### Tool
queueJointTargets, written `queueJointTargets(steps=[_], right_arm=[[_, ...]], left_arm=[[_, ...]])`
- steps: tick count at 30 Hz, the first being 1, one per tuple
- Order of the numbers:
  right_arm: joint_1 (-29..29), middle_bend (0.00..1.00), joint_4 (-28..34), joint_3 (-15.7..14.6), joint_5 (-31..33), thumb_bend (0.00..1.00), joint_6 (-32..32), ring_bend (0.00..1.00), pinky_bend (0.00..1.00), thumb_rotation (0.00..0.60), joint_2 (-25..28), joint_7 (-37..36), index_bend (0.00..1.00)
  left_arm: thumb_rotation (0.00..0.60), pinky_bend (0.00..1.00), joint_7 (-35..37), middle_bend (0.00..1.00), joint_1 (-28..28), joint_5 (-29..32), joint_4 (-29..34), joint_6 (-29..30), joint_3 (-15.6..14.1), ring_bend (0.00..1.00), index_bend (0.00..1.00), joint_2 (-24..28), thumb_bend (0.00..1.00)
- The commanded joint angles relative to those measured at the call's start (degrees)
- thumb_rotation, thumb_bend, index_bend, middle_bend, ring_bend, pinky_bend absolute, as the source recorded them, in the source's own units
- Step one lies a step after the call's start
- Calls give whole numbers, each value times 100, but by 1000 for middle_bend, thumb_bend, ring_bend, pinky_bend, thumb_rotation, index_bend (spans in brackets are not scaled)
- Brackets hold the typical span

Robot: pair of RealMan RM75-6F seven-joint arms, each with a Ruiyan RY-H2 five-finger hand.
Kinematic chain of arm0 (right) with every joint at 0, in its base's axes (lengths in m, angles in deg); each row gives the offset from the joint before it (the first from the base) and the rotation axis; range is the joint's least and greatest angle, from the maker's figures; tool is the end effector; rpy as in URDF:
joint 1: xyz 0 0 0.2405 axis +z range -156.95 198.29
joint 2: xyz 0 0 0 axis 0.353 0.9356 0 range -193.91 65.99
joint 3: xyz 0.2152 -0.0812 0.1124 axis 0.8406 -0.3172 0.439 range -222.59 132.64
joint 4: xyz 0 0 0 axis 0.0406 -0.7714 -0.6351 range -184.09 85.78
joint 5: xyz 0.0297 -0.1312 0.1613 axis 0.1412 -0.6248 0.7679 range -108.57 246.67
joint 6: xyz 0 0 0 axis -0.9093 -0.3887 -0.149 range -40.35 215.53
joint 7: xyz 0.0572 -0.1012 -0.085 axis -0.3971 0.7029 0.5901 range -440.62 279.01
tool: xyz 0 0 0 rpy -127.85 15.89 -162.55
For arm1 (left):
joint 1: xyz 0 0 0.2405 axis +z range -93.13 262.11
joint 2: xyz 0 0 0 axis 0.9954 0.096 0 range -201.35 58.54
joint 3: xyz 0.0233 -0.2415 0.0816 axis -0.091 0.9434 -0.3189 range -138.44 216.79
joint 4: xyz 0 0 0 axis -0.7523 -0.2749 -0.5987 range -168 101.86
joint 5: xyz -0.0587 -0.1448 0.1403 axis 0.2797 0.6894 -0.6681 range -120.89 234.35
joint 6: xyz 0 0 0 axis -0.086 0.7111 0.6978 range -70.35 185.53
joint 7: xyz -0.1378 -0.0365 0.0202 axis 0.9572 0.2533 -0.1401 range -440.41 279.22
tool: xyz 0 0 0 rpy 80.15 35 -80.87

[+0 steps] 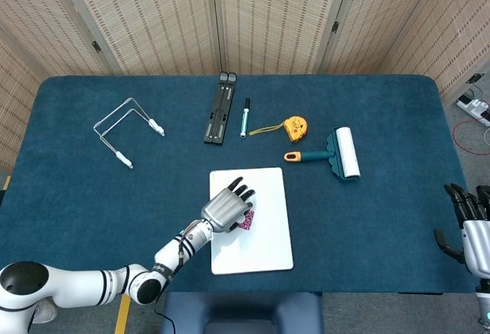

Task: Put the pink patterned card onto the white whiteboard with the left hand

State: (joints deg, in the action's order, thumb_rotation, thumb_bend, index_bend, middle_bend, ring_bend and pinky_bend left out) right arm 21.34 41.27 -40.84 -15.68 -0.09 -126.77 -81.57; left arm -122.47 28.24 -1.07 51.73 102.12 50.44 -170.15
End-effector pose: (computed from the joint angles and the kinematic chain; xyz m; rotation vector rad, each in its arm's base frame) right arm -0.3299 -0.1623 0.1804 1.2986 -0.8697 0.8530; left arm -0.0421 0.3217 -0.0914 -2.2863 -0.5968 -0.8239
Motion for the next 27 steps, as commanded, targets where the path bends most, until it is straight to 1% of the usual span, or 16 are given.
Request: queueJointTargets(steps=[1, 5, 8, 9, 13, 14, 15, 17, 18, 21, 23, 27], right_arm=[[2, 120, -5, 1, 13, 367, 14, 142, 36, 600, 0, -10, 72], [-5, 120, -22, 4, 30, 368, 17, 142, 36, 600, -6, -29, 72], [-15, 120, -37, 8, 49, 367, 13, 142, 36, 600, -7, -43, 72], [-16, 120, -39, 10, 53, 367, 14, 142, 36, 600, -7, -47, 72], [-11, 120, -51, 14, 57, 368, 26, 142, 36, 600, -14, -63, 72], [-10, 120, -54, 13, 55, 368, 27, 142, 36, 600, -18, -63, 72], [-9, 120, -58, 13, 52, 368, 27, 142, 36, 600, -23, -61, 72], [-6, 120, -56, 14, 53, 367, 33, 141, 36, 600, -27, -56, 72], [-3, 120, -53, 18, 55, 367, 36, 141, 36, 600, -27, -54, 72], [6, 120, -37, 26, 43, 367, 34, 141, 36, 600, -12, -58, 72], [10, 120, -10, 32, 37, 367, 34, 141, 36, 600, 24, -78, 72], [34, 120, 31, 47, 14, 367, 47, 140, 36, 600, 109, -71, 72]], left_arm=[[600, 0, -155, 190, -169, 227, -114, 32, -15, 150, 509, -146, 418], [600, 0, -309, 189, -287, 452, -168, 97, -79, 147, 496, -206, 418], [600, 0, -449, 190, -362, 683, -153, 144, -138, 139, 467, -190, 417], [600, 0, -475, 190, -378, 755, -140, 157, -154, 136, 444, -176, 417], [600, 0, -582, 177, -443, 1144, 12, 187, -233, 123, 295, -38, 415], [600, 0, -585, 161, -454, 1221, 71, 192, -242, 115, 204, 5, 413], [600, 0, -559, 149, -458, 1280, 143, 215, -250, 109, 135, 54, 410], [600, 0, -476, 141, -438, 1315, 261, 274, -255, 107, 70, 136, 406], [600, 0, -364, 140, -401, 1314, 366, 322, -237, 107, 55, 204, 403], [600, 0, 70, 139, -196, 1174, 616, 562, -150, 110, 62, 383, 399], [600, 0, 487, 140, 69, 984, 798, 831, -123, 117, 82, 584, 399], [600, 0, 1143, 140, 636, 580, 1035, 1385, -218, 132, 116, 1104, 401]])
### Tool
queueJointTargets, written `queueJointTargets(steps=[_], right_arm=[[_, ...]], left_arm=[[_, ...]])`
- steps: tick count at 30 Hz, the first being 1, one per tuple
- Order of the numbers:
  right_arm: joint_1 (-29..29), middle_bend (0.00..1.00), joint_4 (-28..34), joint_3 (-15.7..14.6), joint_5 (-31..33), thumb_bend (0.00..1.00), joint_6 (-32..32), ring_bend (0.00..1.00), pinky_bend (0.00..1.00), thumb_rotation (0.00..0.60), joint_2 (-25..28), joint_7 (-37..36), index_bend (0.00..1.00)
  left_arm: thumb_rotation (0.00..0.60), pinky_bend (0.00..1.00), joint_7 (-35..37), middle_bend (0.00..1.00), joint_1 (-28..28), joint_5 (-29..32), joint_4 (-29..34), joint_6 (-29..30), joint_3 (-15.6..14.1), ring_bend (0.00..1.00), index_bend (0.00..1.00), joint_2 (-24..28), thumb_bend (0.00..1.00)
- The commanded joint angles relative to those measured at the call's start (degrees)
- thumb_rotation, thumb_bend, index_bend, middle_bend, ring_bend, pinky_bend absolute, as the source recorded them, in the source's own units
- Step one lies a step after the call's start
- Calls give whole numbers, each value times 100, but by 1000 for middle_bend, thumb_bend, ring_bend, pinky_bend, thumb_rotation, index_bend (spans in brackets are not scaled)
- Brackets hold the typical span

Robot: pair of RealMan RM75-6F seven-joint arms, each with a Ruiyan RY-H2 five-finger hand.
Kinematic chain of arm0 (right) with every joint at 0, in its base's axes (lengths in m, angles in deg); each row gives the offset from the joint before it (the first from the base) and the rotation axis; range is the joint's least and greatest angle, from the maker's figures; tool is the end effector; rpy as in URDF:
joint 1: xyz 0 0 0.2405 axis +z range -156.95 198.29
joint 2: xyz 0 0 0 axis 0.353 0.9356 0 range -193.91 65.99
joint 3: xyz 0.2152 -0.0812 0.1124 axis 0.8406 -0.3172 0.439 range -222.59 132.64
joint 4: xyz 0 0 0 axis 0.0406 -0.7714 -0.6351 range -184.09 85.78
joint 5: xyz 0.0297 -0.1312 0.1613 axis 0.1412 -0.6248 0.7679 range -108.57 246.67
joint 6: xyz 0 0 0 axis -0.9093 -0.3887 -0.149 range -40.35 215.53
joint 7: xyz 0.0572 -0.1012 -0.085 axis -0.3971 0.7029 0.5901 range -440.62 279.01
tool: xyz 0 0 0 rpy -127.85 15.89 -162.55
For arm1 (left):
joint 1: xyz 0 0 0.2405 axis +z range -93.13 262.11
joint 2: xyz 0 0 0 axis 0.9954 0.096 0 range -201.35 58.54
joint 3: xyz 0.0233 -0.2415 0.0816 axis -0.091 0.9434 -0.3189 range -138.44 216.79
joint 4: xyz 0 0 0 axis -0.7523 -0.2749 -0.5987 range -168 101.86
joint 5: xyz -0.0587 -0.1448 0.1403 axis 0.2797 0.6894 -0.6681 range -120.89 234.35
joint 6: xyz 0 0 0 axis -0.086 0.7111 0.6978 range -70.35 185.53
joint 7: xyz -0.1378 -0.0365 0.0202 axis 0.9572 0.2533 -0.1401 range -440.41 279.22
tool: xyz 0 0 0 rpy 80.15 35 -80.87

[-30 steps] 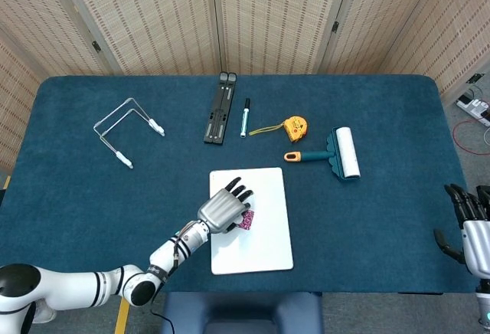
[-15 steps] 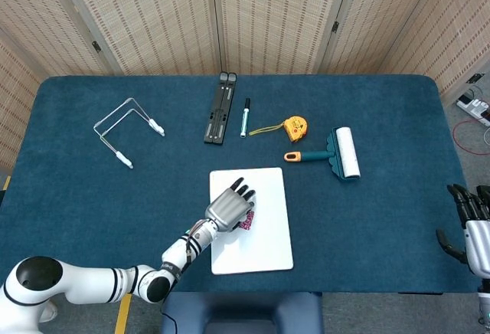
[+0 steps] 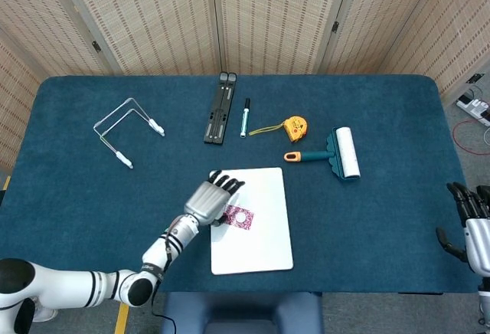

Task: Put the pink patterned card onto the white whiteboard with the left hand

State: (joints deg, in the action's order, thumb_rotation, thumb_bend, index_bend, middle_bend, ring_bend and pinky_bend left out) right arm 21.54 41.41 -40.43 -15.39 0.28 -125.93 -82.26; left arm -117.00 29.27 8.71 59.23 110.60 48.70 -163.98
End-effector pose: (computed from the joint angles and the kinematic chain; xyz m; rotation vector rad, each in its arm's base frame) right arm -0.3302 -0.1649 0.1855 1.2954 -0.8682 0.8551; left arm -0.0657 0.3294 -0.0548 -2.0922 -0.8764 -0.8433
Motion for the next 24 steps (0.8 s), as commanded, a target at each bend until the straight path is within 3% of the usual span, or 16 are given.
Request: queueJointTargets(steps=[1, 12, 19, 24], right_arm=[[32, 120, 27, 7, -38, 367, 24, 140, 36, 600, 46, -15, 72], [382, 137, -64, -65, -490, 367, 385, 142, 36, 600, 273, -845, 99], [462, 137, 62, -176, -533, 367, 573, 142, 36, 600, 266, -991, 100], [388, 137, 129, -257, -567, 367, 481, 140, 36, 600, 228, -886, 100]], left_arm=[[600, 0, 783, 140, 724, -540, 318, 744, -91, 135, 122, 643, 401], [600, 0, 2135, 141, 2532, -1703, 341, 2609, -776, 149, 169, 1838, 402], [600, 0, 2639, 141, 3425, -2518, 210, 3360, -1324, 149, 185, 2073, 402], [600, 0, 2773, 141, 3854, -2965, 218, 3767, -1484, 149, 180, 2124, 402]])
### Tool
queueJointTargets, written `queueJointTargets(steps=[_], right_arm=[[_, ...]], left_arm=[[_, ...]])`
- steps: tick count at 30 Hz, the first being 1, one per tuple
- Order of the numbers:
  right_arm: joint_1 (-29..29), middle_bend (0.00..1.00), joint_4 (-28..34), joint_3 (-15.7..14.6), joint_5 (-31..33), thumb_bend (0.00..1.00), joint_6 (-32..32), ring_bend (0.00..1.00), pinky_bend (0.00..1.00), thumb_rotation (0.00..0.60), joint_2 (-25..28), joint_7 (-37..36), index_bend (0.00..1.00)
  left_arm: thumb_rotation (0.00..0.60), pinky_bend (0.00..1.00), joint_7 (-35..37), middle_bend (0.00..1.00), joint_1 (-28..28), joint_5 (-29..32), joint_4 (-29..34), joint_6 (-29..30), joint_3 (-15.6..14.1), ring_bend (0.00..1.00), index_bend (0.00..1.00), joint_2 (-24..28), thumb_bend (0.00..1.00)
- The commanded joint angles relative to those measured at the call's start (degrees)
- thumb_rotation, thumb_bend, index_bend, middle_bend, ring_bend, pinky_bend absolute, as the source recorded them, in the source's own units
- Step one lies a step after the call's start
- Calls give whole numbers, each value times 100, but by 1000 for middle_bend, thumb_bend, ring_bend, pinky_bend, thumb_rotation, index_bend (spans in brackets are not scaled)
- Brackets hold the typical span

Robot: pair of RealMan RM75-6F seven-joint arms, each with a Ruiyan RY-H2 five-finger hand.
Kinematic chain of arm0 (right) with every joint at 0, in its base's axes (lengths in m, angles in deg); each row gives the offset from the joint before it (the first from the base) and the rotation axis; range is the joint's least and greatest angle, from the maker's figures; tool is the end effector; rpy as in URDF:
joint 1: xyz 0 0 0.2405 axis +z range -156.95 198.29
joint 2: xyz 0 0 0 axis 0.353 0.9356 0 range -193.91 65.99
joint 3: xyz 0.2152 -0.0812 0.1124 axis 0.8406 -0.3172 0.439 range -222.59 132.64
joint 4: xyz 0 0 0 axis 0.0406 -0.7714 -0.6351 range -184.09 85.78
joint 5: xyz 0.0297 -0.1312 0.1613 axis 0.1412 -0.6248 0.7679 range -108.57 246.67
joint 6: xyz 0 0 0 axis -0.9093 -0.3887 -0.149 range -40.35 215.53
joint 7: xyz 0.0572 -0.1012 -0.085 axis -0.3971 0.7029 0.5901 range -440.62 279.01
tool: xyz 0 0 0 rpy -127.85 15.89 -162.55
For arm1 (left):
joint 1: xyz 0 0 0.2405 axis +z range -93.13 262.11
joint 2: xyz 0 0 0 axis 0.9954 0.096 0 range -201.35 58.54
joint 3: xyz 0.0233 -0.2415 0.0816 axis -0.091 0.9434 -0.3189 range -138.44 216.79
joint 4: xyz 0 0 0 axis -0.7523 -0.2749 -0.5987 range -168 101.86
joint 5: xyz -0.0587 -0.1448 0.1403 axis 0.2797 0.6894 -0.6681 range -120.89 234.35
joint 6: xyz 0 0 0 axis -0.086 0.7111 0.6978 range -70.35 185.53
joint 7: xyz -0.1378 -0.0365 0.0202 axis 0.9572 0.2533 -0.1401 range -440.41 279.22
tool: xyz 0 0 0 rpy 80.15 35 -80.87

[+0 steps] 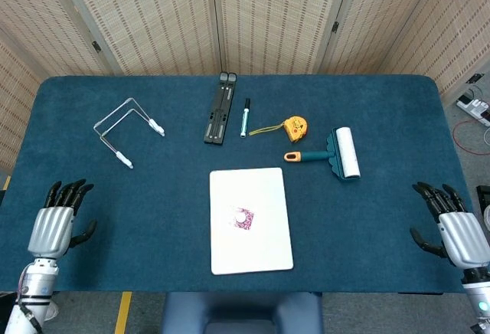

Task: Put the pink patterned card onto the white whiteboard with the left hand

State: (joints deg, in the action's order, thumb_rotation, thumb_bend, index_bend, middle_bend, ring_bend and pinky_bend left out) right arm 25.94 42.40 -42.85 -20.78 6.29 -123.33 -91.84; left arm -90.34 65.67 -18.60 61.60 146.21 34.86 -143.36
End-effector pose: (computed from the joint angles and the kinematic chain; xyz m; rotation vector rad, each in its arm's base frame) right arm -0.3153 -0.1806 0.1732 1.4469 -1.0101 0.9589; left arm -0.2740 0.2230 0.1113 -1.4348 -0.8852 -0.9244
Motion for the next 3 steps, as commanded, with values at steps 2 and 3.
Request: queueJointTargets(steps=[2, 3], right_arm=[[-114, 137, 44, -11, -50, 368, -270, 139, 36, 600, -80, 150, 100], [-156, 137, 47, -12, -54, 367, -357, 139, 36, 600, -118, 206, 100]], left_arm=[[600, 0, 93, 141, 304, -366, -27, 278, -121, 148, 181, 72, 402], [600, 0, 69, 141, 348, -433, -13, 300, -126, 148, 181, 85, 402]])
